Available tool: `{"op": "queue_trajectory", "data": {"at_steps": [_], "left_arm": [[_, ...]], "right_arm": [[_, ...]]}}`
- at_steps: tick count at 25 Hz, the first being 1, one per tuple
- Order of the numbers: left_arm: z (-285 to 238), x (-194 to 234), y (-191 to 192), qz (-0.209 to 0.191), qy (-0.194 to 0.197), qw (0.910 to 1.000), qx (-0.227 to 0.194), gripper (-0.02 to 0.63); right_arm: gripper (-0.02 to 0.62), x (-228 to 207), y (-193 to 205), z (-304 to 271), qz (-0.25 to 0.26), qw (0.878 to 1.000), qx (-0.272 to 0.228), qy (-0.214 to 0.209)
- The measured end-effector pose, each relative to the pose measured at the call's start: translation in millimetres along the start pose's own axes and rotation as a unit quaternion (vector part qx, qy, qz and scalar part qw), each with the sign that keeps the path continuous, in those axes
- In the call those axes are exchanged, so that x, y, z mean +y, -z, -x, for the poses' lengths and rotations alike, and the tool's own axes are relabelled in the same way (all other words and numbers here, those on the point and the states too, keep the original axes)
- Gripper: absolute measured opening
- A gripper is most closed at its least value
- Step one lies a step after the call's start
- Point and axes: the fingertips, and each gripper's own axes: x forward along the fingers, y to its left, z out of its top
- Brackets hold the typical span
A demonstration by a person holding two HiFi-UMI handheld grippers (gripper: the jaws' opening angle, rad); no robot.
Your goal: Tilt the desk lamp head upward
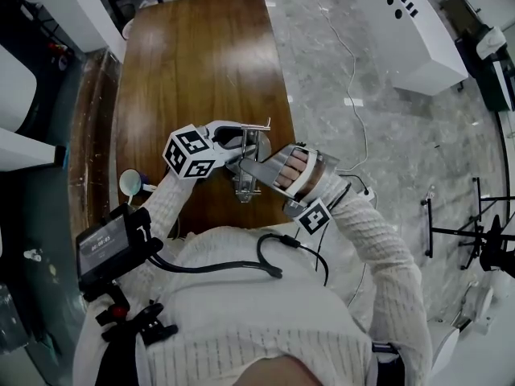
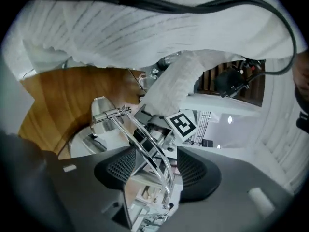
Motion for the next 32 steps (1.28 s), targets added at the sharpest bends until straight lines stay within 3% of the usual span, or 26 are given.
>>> {"op": "queue_trajectory", "data": {"at_steps": [5, 11, 15, 18, 21, 24, 25, 26, 28, 30, 31, 32], "left_arm": [[-4.3, -4.3, 0.4, 0.002, 0.005, 1.0, 0.002, 0.175], [-6.1, -4.6, 1.0, 0.001, 0.012, 0.9999, 0.0, 0.175], [-8.2, -3.3, 1.0, -0.003, 0.008, 1.0, -0.003, 0.17], [-8.3, -0.9, -1.2, -0.003, 0.001, 1.0, -0.008, 0.167], [-8.3, -1.5, 0.2, -0.014, 0.004, 0.9999, -0.003, 0.167], [-9.1, -2.3, 1.3, -0.015, 0.004, 0.9998, -0.012, 0.167], [-8.7, -1.6, 1.0, -0.012, 0.003, 0.9997, -0.019, 0.167], [-8.1, -0.9, 0.8, -0.01, 0.002, 0.9996, -0.025, 0.169], [-7.7, 0.1, 0.6, -0.012, -0.001, 0.9995, -0.029, 0.167], [-7.9, 1.0, 0.7, -0.017, -0.005, 0.9994, -0.029, 0.166], [-7.8, 1.6, 0.8, -0.019, -0.006, 0.9994, -0.029, 0.166], [-7.8, 2.1, 1.0, -0.02, -0.007, 0.9994, -0.029, 0.166]], "right_arm": [[0.154, 5.8, -8.8, -9.2, -0.011, 0.999, -0.03, 0.021], [0.191, 1.9, -6.6, -6.3, -0.112, 0.993, -0.039, -0.009], [0.198, -3.9, -4.8, -0.4, -0.199, 0.976, -0.075, -0.047], [0.197, -21.7, -0.5, 4.9, -0.284, 0.948, -0.109, -0.092], [0.194, -47.1, 4.7, 12.3, -0.399, 0.891, -0.156, -0.146], [0.186, -74.3, 19.4, 15.6, -0.517, 0.812, -0.203, -0.179], [0.182, -84.1, 25.6, 14.2, -0.556, 0.779, -0.224, -0.184], [0.19, -92.2, 32.3, 12.2, -0.603, 0.737, -0.24, -0.19], [0.19, -100.0, 49.5, 8.5, -0.693, 0.643, -0.252, -0.206], [0.183, -104.6, 69.1, 3.0, -0.756, 0.56, -0.26, -0.216], [0.179, -106.5, 76.3, 0.0, -0.776, 0.527, -0.267, -0.221], [0.179, -107.7, 80.3, -2.2, -0.787, 0.503, -0.273, -0.23]]}}
